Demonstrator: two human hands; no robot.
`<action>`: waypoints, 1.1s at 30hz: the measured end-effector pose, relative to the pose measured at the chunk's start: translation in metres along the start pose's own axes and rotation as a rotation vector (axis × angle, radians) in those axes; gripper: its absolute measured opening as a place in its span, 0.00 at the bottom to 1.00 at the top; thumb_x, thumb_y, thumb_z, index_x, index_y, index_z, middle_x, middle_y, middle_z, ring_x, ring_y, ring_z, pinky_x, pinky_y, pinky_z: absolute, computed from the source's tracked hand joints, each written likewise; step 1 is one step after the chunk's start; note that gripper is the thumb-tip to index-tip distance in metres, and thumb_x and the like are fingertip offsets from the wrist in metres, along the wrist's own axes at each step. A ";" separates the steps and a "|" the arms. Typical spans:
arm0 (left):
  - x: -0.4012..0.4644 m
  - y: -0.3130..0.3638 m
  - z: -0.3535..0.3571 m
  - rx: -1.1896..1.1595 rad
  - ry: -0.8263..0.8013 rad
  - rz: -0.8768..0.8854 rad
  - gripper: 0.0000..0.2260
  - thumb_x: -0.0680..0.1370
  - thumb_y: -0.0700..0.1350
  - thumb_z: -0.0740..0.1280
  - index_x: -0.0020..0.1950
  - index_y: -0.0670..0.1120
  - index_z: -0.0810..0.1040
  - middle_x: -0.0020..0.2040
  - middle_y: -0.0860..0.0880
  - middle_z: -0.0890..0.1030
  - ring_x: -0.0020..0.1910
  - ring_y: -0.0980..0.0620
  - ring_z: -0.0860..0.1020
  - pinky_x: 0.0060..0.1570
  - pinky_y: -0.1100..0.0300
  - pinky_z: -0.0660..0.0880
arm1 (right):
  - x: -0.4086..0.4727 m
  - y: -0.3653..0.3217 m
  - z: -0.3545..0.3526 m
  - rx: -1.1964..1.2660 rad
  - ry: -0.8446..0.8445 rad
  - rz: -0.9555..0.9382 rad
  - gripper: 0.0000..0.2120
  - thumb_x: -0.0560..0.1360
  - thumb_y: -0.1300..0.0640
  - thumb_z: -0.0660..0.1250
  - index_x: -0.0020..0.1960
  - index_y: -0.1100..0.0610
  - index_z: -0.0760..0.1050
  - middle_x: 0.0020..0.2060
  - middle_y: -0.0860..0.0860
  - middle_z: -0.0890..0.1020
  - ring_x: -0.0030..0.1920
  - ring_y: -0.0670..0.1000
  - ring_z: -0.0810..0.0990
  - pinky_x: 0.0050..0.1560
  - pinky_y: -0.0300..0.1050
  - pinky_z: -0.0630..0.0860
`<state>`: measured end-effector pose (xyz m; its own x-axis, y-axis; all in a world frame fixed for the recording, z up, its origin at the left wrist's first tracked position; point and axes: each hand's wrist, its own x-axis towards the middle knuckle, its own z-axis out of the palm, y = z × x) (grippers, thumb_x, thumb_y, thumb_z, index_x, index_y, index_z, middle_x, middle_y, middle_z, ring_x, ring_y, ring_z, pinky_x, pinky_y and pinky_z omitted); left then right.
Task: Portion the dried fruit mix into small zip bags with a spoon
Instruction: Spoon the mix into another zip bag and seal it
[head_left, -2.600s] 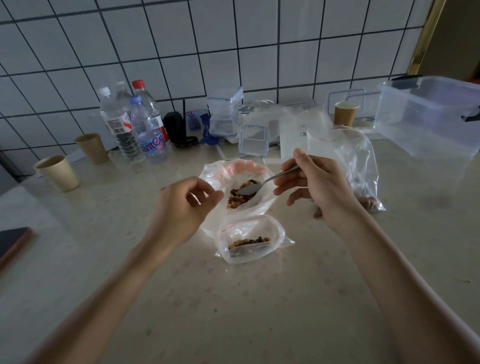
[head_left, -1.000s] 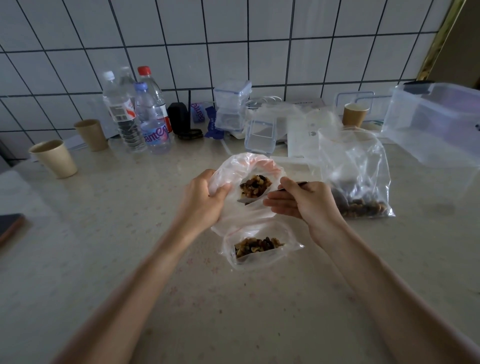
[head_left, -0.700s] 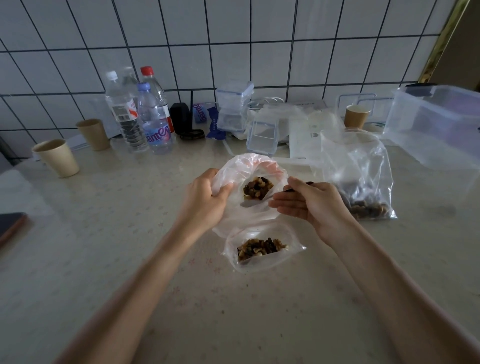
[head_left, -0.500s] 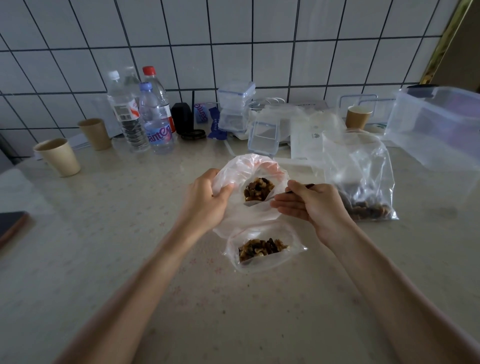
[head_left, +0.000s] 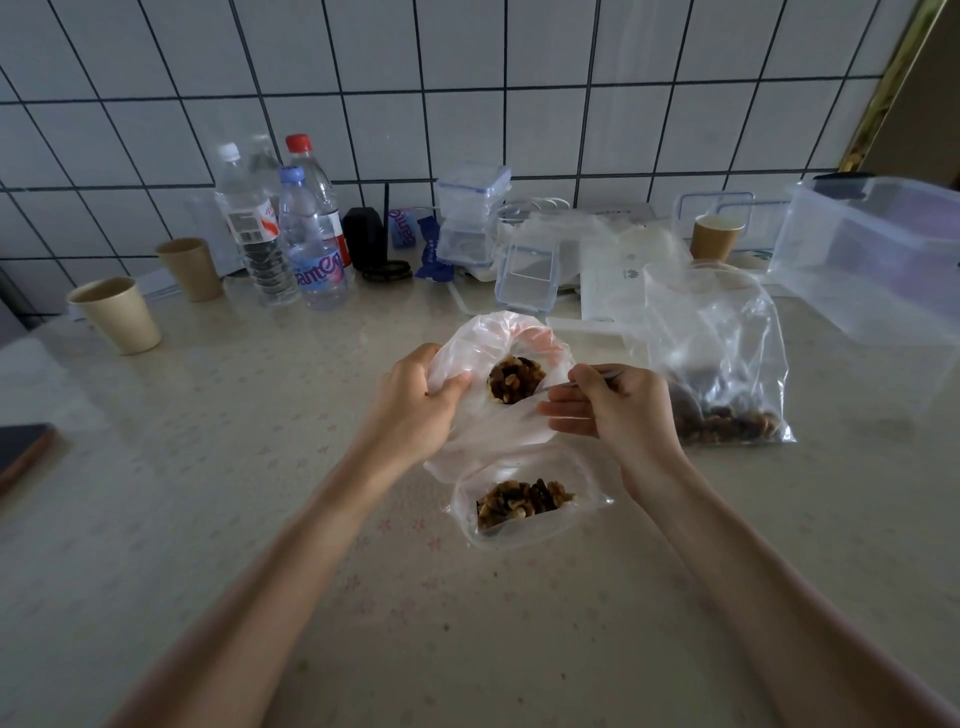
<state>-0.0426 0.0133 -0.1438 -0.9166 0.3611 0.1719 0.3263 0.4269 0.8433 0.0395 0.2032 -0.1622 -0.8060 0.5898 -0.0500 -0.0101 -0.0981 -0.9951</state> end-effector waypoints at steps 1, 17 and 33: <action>0.000 0.000 0.000 -0.003 -0.005 -0.003 0.08 0.84 0.50 0.66 0.61 0.51 0.79 0.47 0.49 0.85 0.43 0.46 0.85 0.42 0.44 0.84 | -0.001 0.000 0.001 -0.007 0.003 -0.001 0.08 0.84 0.60 0.65 0.53 0.64 0.81 0.39 0.57 0.88 0.40 0.57 0.89 0.37 0.48 0.86; 0.002 -0.009 0.001 -0.037 0.005 -0.036 0.08 0.84 0.49 0.65 0.60 0.49 0.80 0.49 0.45 0.86 0.46 0.42 0.85 0.49 0.37 0.82 | -0.004 -0.003 -0.002 0.023 -0.146 0.135 0.11 0.85 0.55 0.63 0.58 0.60 0.82 0.46 0.55 0.89 0.45 0.56 0.89 0.36 0.50 0.84; 0.014 -0.022 -0.008 -0.214 0.178 -0.068 0.09 0.80 0.49 0.72 0.59 0.52 0.79 0.52 0.51 0.84 0.42 0.57 0.84 0.32 0.66 0.79 | -0.003 -0.020 -0.014 0.234 -0.171 0.153 0.14 0.86 0.55 0.60 0.60 0.64 0.79 0.50 0.60 0.88 0.51 0.58 0.89 0.33 0.50 0.83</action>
<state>-0.0648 0.0025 -0.1554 -0.9670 0.1786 0.1817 0.2237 0.2536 0.9411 0.0508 0.2144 -0.1436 -0.8961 0.4129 -0.1626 -0.0011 -0.3686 -0.9296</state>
